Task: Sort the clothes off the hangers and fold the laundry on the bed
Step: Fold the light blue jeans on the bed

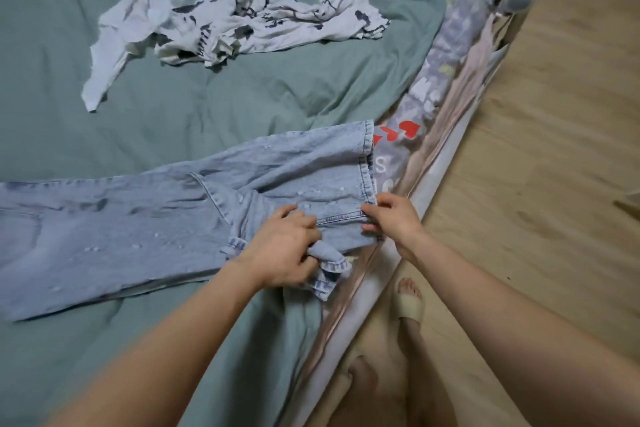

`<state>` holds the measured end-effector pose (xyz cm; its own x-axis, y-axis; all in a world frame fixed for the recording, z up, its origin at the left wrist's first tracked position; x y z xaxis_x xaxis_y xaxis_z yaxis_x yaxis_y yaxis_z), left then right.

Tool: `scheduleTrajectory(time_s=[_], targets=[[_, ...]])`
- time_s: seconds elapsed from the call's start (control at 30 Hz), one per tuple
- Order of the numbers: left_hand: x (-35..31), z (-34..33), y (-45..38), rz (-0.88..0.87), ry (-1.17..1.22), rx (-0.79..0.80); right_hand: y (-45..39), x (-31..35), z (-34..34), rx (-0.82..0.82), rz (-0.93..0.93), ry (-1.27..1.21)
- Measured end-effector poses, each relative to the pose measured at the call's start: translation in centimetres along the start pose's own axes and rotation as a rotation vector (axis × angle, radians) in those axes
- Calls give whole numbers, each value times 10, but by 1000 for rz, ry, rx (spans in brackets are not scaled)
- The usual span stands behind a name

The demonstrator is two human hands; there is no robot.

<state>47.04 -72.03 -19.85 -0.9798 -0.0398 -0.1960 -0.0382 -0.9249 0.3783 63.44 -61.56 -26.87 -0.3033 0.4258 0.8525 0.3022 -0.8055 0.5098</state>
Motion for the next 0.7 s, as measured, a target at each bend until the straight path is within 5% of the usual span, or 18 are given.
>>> scheduleTrajectory(time_s=[0.17, 0.37, 0.5, 0.7], targets=[[1, 58, -2, 244, 387, 10, 42, 11, 19, 1, -31, -114], [-12, 61, -31, 293, -66, 82, 72, -43, 31, -15, -216, 191], [-19, 19, -53, 230, -73, 205, 49, -36, 31, 85, -176, 566], [7, 7, -103, 383, 112, -285, -23, 22, 36, -224, 192, 403]])
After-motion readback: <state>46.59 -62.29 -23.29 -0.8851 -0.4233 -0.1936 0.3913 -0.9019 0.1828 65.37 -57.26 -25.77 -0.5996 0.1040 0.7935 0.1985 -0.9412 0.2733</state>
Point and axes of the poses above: each hand's wrist, its own y-axis away from the middle knuckle, its own z-axis out of the back of the hand, x = y × z, the point moved 2 cm from there along -y, towards the middle knuckle, and after that the axes turned 15 degrees about z, right-handed, at the moved point
